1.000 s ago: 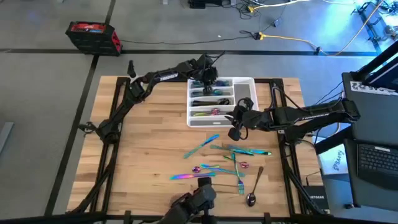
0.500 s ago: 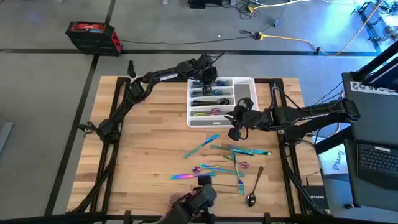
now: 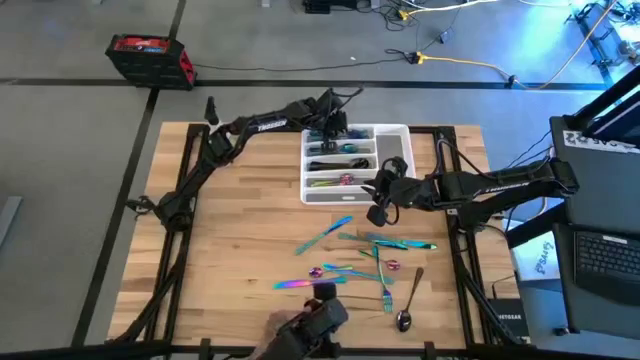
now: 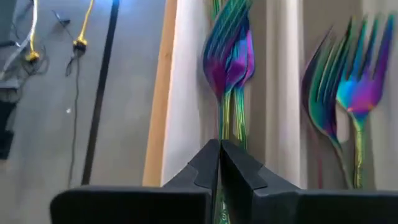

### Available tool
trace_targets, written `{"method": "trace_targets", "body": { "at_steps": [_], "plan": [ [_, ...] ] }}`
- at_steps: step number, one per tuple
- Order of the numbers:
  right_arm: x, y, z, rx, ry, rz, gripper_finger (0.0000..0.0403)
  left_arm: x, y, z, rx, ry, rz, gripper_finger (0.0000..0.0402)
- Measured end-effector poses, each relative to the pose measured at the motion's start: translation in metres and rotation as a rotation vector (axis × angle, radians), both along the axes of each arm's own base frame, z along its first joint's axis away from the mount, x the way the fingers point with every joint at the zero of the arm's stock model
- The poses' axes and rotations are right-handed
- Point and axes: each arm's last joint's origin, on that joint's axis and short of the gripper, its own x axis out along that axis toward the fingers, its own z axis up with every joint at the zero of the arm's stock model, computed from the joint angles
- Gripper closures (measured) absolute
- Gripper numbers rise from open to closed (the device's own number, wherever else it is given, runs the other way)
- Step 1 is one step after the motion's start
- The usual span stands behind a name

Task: Sort silverware
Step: Put the blue fork on the white silverware tray

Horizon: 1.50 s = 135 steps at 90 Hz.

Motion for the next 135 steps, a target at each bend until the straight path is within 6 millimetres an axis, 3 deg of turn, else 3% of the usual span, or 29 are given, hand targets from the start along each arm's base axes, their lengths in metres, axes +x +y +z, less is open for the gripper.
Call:
{"method": "trace_targets", "body": {
  "at_steps": [26, 45, 60, 102, 119, 135],
  "plan": [
    [0.001, 0.000, -0.001, -0.008, 0.008, -0.007, 0.0352, -0.004, 0.007, -0.002, -0.072, -0.041, 0.069, 0.0401],
    [0.005, 0.000, -0.007, -0.017, 0.033, -0.015, 0.0352, -0.017, 0.025, -0.017, -0.287, -0.131, 0.202, 0.0401],
    [0.010, 0.000, -0.013, -0.027, 0.057, -0.022, 0.0352, -0.023, 0.032, -0.019, -0.354, -0.158, 0.274, 0.0401],
    [0.015, 0.001, -0.019, -0.035, 0.088, -0.017, 0.0352, -0.031, 0.024, -0.014, -0.607, -0.129, 0.232, 0.0401],
    [0.015, 0.001, -0.019, -0.037, 0.090, -0.015, 0.0352, -0.029, 0.023, -0.010, -0.601, -0.157, 0.214, 0.0401],
    [0.014, 0.001, -0.019, -0.044, 0.093, -0.022, 0.0352, -0.023, 0.020, 0.012, -0.548, -0.228, 0.157, 0.0401]
  ]
}}
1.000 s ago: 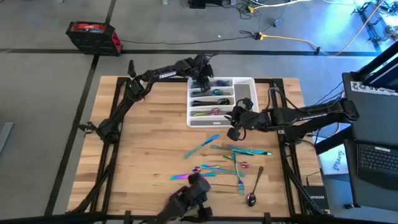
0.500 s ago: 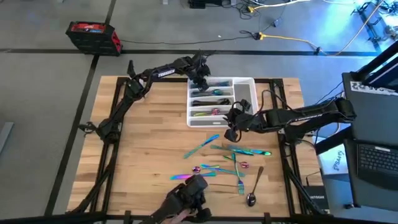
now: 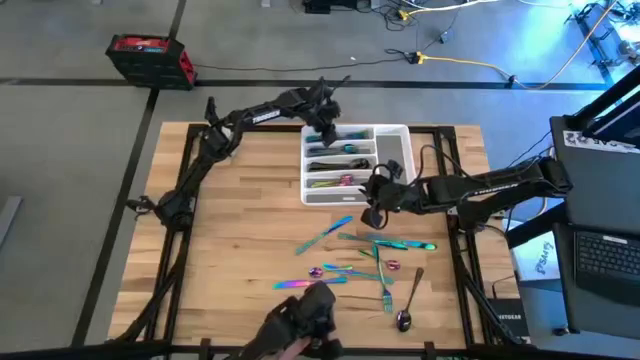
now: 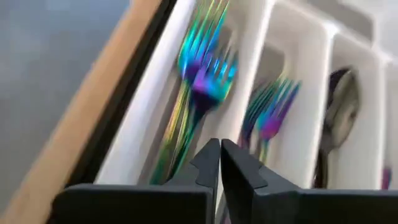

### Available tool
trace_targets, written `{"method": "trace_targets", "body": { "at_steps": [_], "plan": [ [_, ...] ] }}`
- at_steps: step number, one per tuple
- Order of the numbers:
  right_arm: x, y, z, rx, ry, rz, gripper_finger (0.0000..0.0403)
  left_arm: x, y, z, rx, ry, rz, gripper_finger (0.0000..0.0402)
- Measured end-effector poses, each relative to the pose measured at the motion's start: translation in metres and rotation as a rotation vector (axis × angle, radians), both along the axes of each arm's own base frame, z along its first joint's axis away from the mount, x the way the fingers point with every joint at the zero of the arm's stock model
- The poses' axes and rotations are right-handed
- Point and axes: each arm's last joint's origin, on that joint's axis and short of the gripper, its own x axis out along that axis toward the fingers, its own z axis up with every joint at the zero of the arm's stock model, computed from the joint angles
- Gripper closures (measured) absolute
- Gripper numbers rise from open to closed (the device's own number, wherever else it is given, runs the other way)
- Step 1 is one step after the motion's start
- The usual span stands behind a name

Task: Sort silverware
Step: Put the blue fork on the white silverware tray

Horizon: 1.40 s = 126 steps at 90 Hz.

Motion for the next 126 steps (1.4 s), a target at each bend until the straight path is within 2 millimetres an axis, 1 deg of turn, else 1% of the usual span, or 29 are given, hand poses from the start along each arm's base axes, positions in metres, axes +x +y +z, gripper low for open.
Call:
{"method": "trace_targets", "body": {
  "at_steps": [14, 21, 29, 38, 50, 58, 74, 82, 86, 104, 118, 126],
  "plan": [
    [0.000, 0.000, 0.000, -0.011, -0.001, -0.011, 0.0352, 0.006, -0.006, 0.029, 0.154, -0.050, 0.003, 0.0401],
    [0.000, 0.000, 0.000, -0.011, -0.001, -0.011, 0.0352, 0.011, -0.009, 0.033, 0.227, -0.062, -0.006, 0.0401],
    [0.000, 0.000, 0.000, -0.010, -0.001, -0.009, 0.0352, 0.014, -0.012, 0.033, 0.248, -0.066, -0.038, 0.0401],
    [0.000, 0.000, 0.000, 0.002, 0.000, 0.003, 0.0352, 0.015, -0.014, 0.028, 0.265, -0.044, -0.052, 0.0401],
    [0.000, 0.000, 0.000, -0.002, 0.009, 0.024, 0.0352, 0.012, -0.014, 0.014, 0.257, -0.004, -0.070, 0.0393],
    [0.000, 0.001, 0.000, 0.001, 0.010, 0.029, 0.0352, 0.012, -0.015, 0.011, 0.294, 0.008, -0.107, 0.0368],
    [0.000, 0.001, 0.000, 0.002, 0.008, 0.030, 0.0352, 0.016, -0.014, 0.006, 0.361, 0.024, -0.124, 0.0296],
    [0.000, 0.001, 0.001, 0.003, 0.002, 0.031, 0.0352, 0.017, -0.014, 0.001, 0.375, 0.034, -0.136, 0.0278],
    [0.001, 0.001, 0.001, 0.005, 0.002, 0.033, 0.0352, 0.017, -0.013, -0.004, 0.367, 0.042, -0.133, 0.0275],
    [0.001, 0.001, 0.001, 0.005, -0.004, 0.033, 0.0352, 0.018, -0.011, -0.013, 0.370, 0.075, -0.100, 0.0283],
    [0.001, 0.001, 0.002, -0.002, -0.012, 0.024, 0.0352, 0.013, -0.009, -0.026, 0.322, 0.134, -0.104, 0.0296],
    [0.001, 0.000, 0.002, -0.005, -0.013, 0.021, 0.0352, 0.011, -0.009, -0.029, 0.305, 0.147, -0.114, 0.0306]
  ]
}}
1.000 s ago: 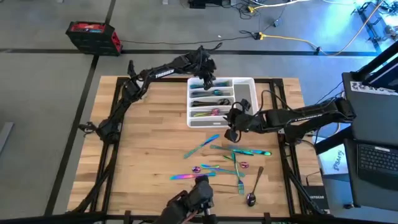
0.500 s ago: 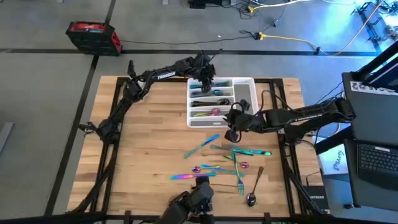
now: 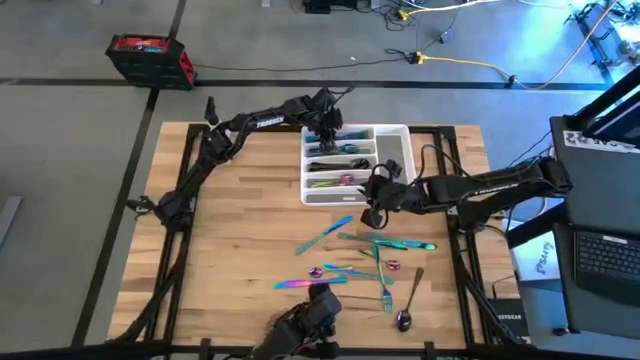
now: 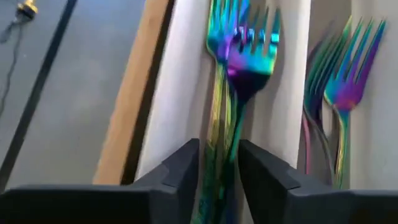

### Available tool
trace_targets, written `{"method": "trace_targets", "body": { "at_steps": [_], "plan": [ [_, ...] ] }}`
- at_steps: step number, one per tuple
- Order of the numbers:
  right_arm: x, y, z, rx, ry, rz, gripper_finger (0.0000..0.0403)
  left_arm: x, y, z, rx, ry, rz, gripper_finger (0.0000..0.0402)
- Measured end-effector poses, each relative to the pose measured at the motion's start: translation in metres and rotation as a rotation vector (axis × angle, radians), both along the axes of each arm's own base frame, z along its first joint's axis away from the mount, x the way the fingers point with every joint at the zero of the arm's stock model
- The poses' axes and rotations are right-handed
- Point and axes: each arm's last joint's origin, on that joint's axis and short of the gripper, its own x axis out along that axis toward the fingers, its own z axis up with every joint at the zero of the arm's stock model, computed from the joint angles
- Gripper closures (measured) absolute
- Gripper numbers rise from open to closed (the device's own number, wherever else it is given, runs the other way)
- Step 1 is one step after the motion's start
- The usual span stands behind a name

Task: Sort silverware
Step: Put the blue fork on the white silverware tray

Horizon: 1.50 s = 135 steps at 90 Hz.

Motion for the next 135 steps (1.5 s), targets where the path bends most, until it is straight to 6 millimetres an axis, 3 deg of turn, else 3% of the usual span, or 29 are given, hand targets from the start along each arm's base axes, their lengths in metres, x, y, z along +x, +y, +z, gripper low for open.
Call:
{"method": "trace_targets", "body": {
  "at_steps": [35, 55, 73, 92, 116, 135],
  "plan": [
    [0.000, -0.001, 0.000, -0.030, -0.002, -0.030, 0.0352, -0.005, 0.003, -0.004, -0.051, 0.011, 0.006, 0.0329],
    [0.000, -0.001, 0.000, -0.030, -0.002, -0.030, 0.0352, -0.007, 0.004, -0.005, -0.062, 0.020, 0.006, 0.0391],
    [0.000, -0.001, 0.000, -0.030, -0.002, -0.030, 0.0352, -0.011, 0.009, -0.004, -0.112, -0.006, 0.044, 0.0399],
    [0.000, -0.001, 0.000, -0.030, -0.002, -0.030, 0.0352, -0.015, 0.009, 0.012, -0.194, -0.074, 0.060, 0.0400],
    [0.000, -0.001, 0.000, -0.018, 0.000, -0.018, 0.0352, -0.016, 0.004, 0.045, -0.156, -0.141, 0.036, 0.0400],
    [0.000, 0.000, 0.000, -0.012, 0.001, -0.012, 0.0352, -0.018, 0.003, 0.045, -0.145, -0.120, 0.014, 0.0400]
  ]
}}
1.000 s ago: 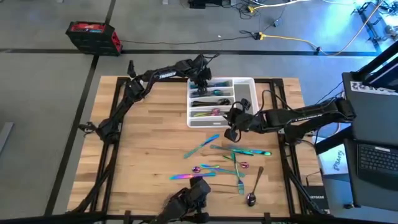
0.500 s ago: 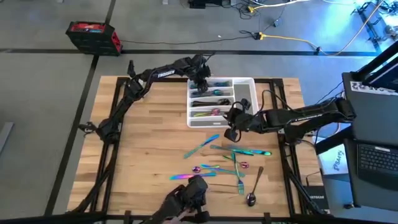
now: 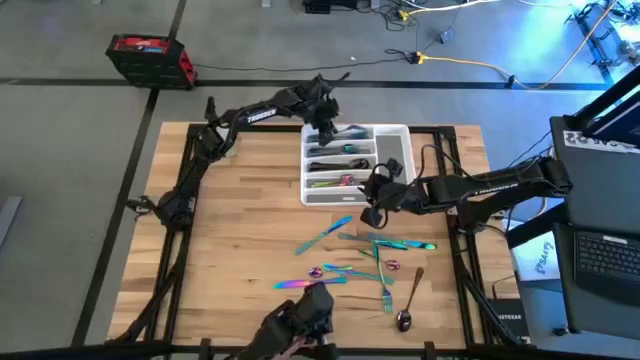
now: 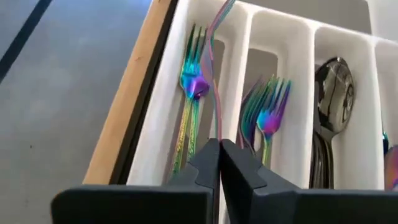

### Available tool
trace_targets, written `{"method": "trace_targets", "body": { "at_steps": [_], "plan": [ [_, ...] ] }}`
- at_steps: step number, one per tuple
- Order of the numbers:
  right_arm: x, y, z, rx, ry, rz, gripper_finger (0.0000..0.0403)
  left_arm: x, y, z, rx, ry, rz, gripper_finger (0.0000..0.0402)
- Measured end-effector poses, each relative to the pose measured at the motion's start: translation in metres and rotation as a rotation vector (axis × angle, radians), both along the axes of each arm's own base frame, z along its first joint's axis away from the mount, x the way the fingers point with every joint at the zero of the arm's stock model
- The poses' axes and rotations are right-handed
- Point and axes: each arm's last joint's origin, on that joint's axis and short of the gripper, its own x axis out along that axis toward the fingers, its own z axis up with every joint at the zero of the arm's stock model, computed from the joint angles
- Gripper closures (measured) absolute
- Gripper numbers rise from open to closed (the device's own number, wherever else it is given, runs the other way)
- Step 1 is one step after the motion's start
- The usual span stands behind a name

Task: Sort silverware
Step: Put the blue fork on the white silverware tray, then put the blue teaspoon on the white silverware tray

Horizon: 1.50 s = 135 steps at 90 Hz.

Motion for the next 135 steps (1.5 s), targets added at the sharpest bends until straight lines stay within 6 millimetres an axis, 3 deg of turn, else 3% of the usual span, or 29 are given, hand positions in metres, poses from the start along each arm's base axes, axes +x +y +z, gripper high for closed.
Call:
{"method": "trace_targets", "body": {
  "at_steps": [28, 61, 78, 99, 110, 119, 135],
  "plan": [
    [0.000, 0.000, 0.000, 0.000, 0.000, 0.000, 0.0352, -0.003, 0.000, -0.002, 0.069, 0.060, -0.030, 0.0389],
    [0.000, 0.000, 0.000, 0.001, -0.002, -0.001, 0.0352, 0.000, 0.001, 0.000, 0.040, 0.008, -0.023, 0.0230],
    [0.000, 0.001, 0.000, 0.021, -0.011, -0.001, 0.0352, -0.005, -0.014, 0.016, -0.139, -0.036, -0.105, 0.0206],
    [-0.003, 0.030, 0.000, -0.047, 0.000, 0.088, 0.0352, -0.023, -0.062, 0.061, -0.066, -0.119, -0.177, 0.0245],
    [-0.007, 0.044, 0.001, -0.075, -0.021, 0.080, 0.0352, -0.050, -0.094, 0.077, 0.004, -0.246, -0.109, 0.0267],
    [-0.009, 0.052, 0.002, -0.086, -0.039, 0.097, 0.0352, -0.084, -0.133, 0.067, 0.034, -0.333, -0.028, 0.0277],
    [0.003, 0.066, -0.004, 0.027, -0.107, 0.129, 0.0352, -0.134, -0.239, 0.016, 0.037, -0.546, 0.054, 0.0284]
  ]
}}
